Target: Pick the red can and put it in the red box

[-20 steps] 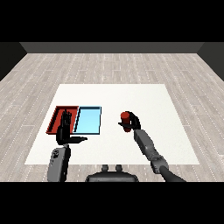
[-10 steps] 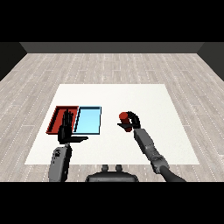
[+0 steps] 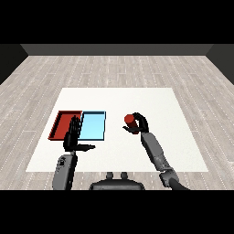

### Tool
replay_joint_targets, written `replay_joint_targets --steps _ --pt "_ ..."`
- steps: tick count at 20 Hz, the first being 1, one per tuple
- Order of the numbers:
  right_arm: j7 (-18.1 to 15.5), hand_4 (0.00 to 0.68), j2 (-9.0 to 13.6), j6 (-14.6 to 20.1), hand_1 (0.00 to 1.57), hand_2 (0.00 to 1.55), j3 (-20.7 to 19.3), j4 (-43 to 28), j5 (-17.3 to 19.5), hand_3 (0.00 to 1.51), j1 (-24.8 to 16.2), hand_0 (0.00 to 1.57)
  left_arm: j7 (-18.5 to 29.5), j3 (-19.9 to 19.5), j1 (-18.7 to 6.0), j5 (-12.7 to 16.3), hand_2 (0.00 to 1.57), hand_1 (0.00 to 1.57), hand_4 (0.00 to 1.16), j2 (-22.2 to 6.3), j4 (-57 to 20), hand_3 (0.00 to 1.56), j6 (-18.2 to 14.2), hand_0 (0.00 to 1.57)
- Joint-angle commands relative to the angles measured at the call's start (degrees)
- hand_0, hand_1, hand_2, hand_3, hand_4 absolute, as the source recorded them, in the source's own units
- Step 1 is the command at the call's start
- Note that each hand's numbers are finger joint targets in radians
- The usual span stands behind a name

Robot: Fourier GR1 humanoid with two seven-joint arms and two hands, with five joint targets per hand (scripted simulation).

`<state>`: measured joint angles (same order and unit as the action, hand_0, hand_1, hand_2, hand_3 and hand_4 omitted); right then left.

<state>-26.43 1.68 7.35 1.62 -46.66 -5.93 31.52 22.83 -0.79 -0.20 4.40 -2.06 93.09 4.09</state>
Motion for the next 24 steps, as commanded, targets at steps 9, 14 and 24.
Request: replay_joint_targets --steps 9,14,24 --pt "10.7 0.651 -1.3 2.3 1.44 1.43 4.9 -27.5 2.1 1.39 -9.3 1.44 -5.7 6.7 -2.0 -2.6 0.0 0.0 0.0 2.0 0.4 0.0 -3.6 0.0" --pt "10.7 0.651 -1.6 16.4 1.44 1.43 20.7 -28.1 -1.8 1.39 -8.6 1.44 -8.4 6.4 -3.3 -2.0 0.0 0.0 0.0 1.5 0.2 0.0 -3.0 0.0" --pt "17.2 0.661 -1.7 19.8 1.45 1.45 21.6 -37.5 -0.5 1.4 -10.0 1.45 -11.3 15.8 -10.4 0.6 0.0 0.0 0.0 2.1 -7.3 0.0 -10.8 0.0"
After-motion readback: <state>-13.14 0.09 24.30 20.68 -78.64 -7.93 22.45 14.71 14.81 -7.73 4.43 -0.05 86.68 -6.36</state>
